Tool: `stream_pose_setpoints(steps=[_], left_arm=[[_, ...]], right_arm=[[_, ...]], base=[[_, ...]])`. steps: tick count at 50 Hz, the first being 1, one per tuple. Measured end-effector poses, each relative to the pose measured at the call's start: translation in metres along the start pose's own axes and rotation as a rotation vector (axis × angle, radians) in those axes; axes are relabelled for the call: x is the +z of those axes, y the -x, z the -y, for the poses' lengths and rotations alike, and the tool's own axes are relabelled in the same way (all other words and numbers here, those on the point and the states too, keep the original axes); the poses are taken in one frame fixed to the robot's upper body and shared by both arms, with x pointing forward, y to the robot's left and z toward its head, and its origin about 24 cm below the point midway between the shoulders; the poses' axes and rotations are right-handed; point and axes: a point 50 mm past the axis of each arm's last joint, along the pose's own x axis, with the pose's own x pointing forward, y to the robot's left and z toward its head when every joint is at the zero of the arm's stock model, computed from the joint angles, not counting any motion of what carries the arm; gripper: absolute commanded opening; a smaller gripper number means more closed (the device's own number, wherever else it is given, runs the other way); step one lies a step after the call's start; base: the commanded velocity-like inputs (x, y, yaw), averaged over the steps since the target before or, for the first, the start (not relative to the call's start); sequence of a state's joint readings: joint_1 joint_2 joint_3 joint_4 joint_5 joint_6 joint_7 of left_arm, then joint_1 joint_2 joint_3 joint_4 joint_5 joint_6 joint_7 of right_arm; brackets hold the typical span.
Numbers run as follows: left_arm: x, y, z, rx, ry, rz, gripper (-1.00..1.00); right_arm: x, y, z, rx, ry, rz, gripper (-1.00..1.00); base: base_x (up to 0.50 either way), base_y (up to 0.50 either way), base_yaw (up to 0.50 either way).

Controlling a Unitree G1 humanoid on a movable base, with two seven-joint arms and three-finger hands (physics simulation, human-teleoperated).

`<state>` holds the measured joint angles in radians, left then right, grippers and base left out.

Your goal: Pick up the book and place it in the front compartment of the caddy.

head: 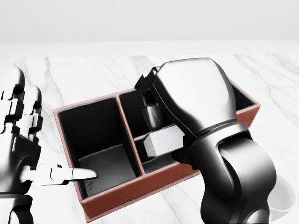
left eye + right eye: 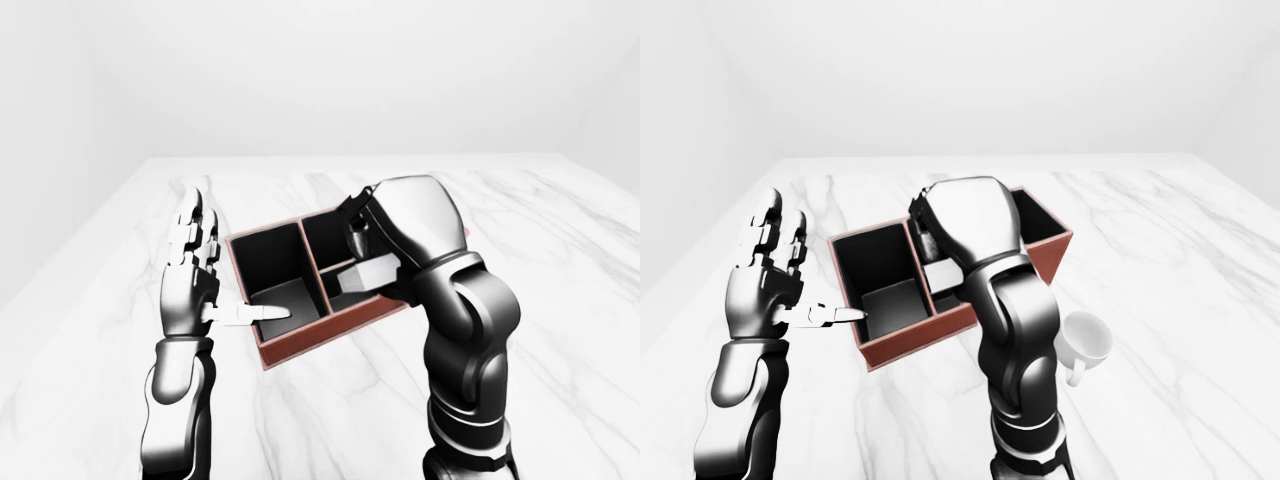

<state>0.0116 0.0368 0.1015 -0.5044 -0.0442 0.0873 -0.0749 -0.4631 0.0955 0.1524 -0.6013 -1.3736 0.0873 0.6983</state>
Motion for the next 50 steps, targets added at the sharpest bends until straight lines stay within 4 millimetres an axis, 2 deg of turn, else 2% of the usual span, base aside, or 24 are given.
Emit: stream_pose_setpoints(steps=[27,50], left_arm=[[0.002,-0.001,-0.001,0.003,0.0,0.008,1.0],[0.003,-0.001,-0.001,0.001,0.0,0.012,1.0]], right_arm=[[0.002,-0.018,-0.009,0.057,0.0,0.013,-1.0],[0.005,-0.033,-0.005,0.061,0.015,0.032,-1.0]], base=[[0.0,0.0,0.0],[0.0,0.0,0.0]])
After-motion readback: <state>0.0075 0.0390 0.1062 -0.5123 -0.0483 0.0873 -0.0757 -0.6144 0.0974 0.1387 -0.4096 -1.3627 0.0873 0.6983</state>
